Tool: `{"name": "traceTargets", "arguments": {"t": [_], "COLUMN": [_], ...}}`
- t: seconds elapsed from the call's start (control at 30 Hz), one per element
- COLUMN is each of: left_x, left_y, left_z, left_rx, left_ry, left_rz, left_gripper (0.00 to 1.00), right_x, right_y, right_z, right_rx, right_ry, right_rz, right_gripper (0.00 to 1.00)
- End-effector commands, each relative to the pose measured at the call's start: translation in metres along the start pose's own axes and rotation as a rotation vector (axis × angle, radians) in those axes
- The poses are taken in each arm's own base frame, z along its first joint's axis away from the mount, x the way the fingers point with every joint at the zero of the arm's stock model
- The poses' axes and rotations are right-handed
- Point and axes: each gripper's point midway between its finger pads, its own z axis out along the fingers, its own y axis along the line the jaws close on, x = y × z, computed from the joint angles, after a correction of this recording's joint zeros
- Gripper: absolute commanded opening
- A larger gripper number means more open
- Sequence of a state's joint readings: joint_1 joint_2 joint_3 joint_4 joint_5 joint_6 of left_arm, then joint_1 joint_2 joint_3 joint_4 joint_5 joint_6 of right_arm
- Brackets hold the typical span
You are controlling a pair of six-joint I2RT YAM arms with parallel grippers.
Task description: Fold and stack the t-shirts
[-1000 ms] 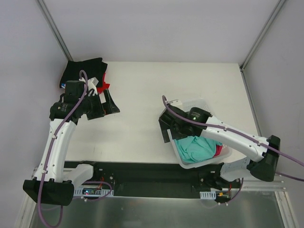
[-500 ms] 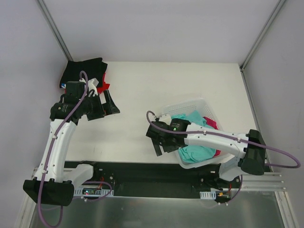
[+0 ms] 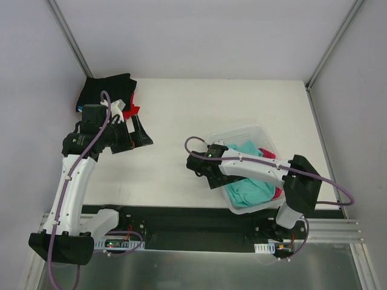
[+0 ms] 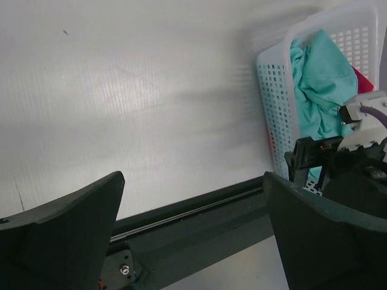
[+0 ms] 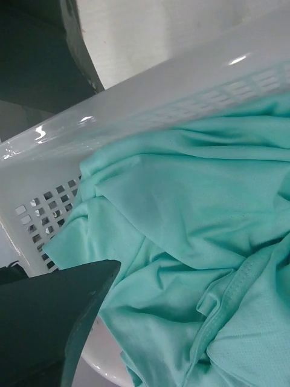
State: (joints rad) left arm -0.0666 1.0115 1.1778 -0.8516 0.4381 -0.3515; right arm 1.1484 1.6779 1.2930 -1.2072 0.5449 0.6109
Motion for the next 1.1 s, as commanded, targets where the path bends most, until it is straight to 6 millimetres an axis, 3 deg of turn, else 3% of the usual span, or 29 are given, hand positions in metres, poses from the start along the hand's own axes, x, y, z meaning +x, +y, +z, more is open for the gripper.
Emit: {"name": "traceTargets", "arguments": {"t": [0.0,0.17,0.33,0.47,0.57,0.7,0.87,0.93,1.03,1.07], "left_x": [0.005,0.01,0.013,0.014,0.015,0.015,0.02,0.021,0.02,0.021], "left_y": [-0.009,-0.009,-0.01,-0.012,-0.012,-0.009,-0.004,-0.003,-0.002,-0.002], "left_z": [-0.005,-0.005,-0.008,-0.012,-0.015,-0.017,-0.015,-0.014,-0.012,-0.011], "left_rx": [0.04,0.048,0.054,0.057,0.055,0.032,0.019,0.017,0.014,0.013], "left_ry": [-0.001,0.004,-0.002,-0.007,-0.006,-0.014,-0.006,-0.001,0.002,0.005], "left_rz": [0.002,-0.006,-0.003,-0.001,0.005,0.014,0.002,0.0,-0.004,-0.005], "left_gripper": [0.99,0.99,0.99,0.99,0.99,0.99,0.99,0.99,0.99,0.99], "right_x": [-0.01,-0.045,-0.08,-0.098,-0.11,-0.125,-0.127,-0.117,-0.094,-0.077], "right_y": [-0.039,-0.063,-0.09,-0.112,-0.121,-0.123,-0.123,-0.123,-0.108,-0.104], "right_z": [0.016,0.022,0.042,0.068,0.072,0.051,-0.004,-0.022,-0.026,-0.027], "right_rx": [0.154,0.197,0.204,0.18,0.145,0.056,-0.098,-0.156,-0.235,-0.254], "right_ry": [0.003,-0.002,0.038,0.095,0.097,0.049,-0.052,-0.069,-0.035,-0.024], "right_rz": [0.013,0.021,0.087,0.164,0.189,0.204,0.259,0.284,0.321,0.327], "right_gripper": [0.96,0.96,0.96,0.96,0.96,0.97,0.98,0.98,0.99,0.99]}}
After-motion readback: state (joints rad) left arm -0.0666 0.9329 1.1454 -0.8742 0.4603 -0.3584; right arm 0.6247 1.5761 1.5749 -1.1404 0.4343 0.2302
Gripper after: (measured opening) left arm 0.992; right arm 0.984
